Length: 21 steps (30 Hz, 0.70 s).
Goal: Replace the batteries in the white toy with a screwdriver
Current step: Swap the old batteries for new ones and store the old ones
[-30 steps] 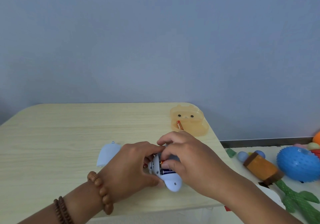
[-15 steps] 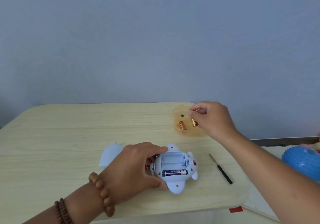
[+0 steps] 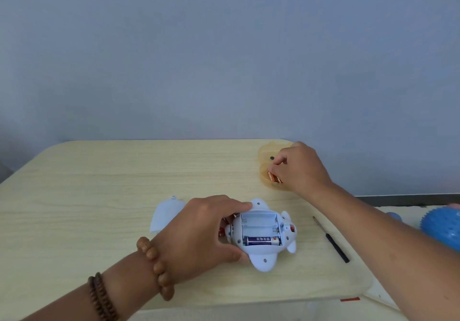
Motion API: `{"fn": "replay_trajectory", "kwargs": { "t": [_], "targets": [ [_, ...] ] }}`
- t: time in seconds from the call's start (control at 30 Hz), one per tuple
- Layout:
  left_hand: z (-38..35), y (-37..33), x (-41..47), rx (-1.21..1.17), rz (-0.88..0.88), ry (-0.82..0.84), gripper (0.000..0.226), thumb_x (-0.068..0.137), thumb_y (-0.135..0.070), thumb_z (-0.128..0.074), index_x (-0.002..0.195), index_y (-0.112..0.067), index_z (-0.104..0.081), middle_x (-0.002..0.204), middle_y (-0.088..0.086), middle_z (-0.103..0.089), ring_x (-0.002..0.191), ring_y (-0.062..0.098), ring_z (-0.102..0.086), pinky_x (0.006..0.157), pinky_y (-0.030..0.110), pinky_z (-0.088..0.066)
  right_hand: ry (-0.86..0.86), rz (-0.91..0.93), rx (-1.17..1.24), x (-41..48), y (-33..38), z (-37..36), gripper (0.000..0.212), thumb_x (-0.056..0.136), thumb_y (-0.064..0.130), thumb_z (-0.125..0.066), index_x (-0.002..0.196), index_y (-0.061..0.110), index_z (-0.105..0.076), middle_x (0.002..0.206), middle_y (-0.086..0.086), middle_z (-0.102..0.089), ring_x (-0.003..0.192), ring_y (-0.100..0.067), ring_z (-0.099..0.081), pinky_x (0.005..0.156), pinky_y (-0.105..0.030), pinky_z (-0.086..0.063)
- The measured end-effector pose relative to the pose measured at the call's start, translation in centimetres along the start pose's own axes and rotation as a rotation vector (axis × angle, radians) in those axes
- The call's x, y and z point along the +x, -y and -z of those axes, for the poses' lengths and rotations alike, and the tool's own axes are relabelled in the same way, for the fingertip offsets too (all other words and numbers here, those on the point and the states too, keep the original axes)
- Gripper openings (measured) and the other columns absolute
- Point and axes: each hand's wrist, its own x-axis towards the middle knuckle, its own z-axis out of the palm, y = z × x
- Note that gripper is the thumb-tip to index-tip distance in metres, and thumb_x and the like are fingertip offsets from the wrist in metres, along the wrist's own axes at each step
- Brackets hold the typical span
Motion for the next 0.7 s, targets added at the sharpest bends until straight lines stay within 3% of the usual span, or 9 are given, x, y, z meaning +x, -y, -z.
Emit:
{"fn": "replay_trajectory", "kwargs": {
  "t": [0.17,0.23,0.3,0.33,0.4,0.47,0.53,0.6,0.7],
  "targets": [
    [0.1,0.0,0.0,0.019,0.010,0.000,0.077,0.064,-0.047,-0.088,0.134,-0.039,-0.057,0.103,-0.030,-0.060,0.096,-0.010,-0.057,0.083,0.007,-0.041,0.033,-0.015,-0.009,-0.3,-0.1,0.4,0.012,0.083,0.029,-0.077,0.092,0.021,-0.079,0.113,-0.001,-0.059,0.106,-0.020,-0.060,0.090,-0.038,-0.052],
    [0.2,0.0,0.0,0.032,0.015,-0.003,0.077,0.064,-0.048,-0.088,0.134,-0.039,-0.058,0.102,-0.028,-0.061,0.095,-0.011,-0.056,0.082,0.006,-0.041,0.010,-0.011,-0.039,-1.0,0.2,0.9,0.027,0.087,0.035,-0.072,0.111,0.021,-0.074,0.116,0.001,-0.058,0.105,-0.019,-0.061,0.089,-0.038,-0.052],
    [0.4,-0.2,-0.1,0.048,0.015,-0.002,0.076,0.065,-0.048,-0.088,0.134,-0.039,-0.058,0.102,-0.028,-0.061,0.095,-0.012,-0.055,0.082,0.004,-0.039,-0.035,0.005,0.083,-3.0,0.9,2.2,0.039,0.090,0.041,-0.068,0.126,0.027,-0.065,0.116,0.010,-0.060,0.102,-0.013,-0.064,0.087,-0.035,-0.052],
    [0.5,-0.3,-0.1,0.055,0.014,-0.002,0.076,0.065,-0.048,-0.088,0.134,-0.039,-0.058,0.102,-0.028,-0.061,0.095,-0.013,-0.055,0.081,0.002,-0.038,0.012,0.011,0.227,-4.6,1.2,3.2,0.043,0.088,0.044,-0.069,0.129,0.031,-0.062,0.118,0.016,-0.062,0.103,-0.006,-0.064,0.086,-0.031,-0.052],
    [0.8,-0.5,-0.3,0.070,0.011,-0.006,0.074,0.066,-0.049,-0.087,0.133,-0.041,-0.058,0.101,-0.030,-0.060,0.094,-0.017,-0.052,0.081,0.000,-0.035,0.312,0.055,0.507,-8.6,1.5,5.1,0.068,0.075,0.052,-0.078,0.138,0.042,-0.053,0.131,0.028,-0.059,0.116,0.009,-0.059,0.093,-0.023,-0.048],
    [0.9,-0.7,-0.3,0.083,0.011,-0.012,0.073,0.067,-0.049,-0.086,0.134,-0.041,-0.057,0.101,-0.031,-0.059,0.091,-0.022,-0.050,0.081,-0.001,-0.033,0.567,0.143,0.454,-11.9,1.1,5.6,0.095,0.062,0.055,-0.088,0.144,0.051,-0.040,0.140,0.038,-0.049,0.127,0.014,-0.050,0.101,-0.021,-0.044],
    [0.9,-0.9,-0.3,0.094,0.011,-0.007,0.072,0.067,-0.047,-0.087,0.133,-0.041,-0.058,0.101,-0.029,-0.060,0.090,-0.022,-0.050,0.080,-0.001,-0.033,0.501,0.190,0.376,-13.5,0.0,4.7,0.091,0.063,0.047,-0.093,0.141,0.048,-0.046,0.136,0.033,-0.055,0.125,0.009,-0.054,0.102,-0.019,-0.046],
    [0.9,-0.9,-0.1,0.092,0.002,0.005,0.072,0.066,-0.043,-0.089,0.132,-0.039,-0.060,0.100,-0.029,-0.061,0.090,-0.021,-0.051,0.078,-0.001,-0.035,0.359,0.180,0.454,-13.8,-0.4,3.9,0.071,0.066,0.037,-0.094,0.128,0.045,-0.060,0.124,0.023,-0.066,0.113,0.001,-0.063,0.095,-0.020,-0.052],
    [0.9,-0.9,0.1,0.103,0.007,0.021,0.073,0.068,-0.040,-0.087,0.134,-0.040,-0.057,0.105,-0.030,-0.061,0.092,-0.022,-0.051,0.079,-0.001,-0.036,0.312,0.199,0.520,-13.6,-0.3,3.7,0.060,0.065,0.028,-0.095,0.112,0.051,-0.066,0.114,0.021,-0.069,0.101,0.000,-0.067,0.083,-0.010,-0.050]
  ]
}}
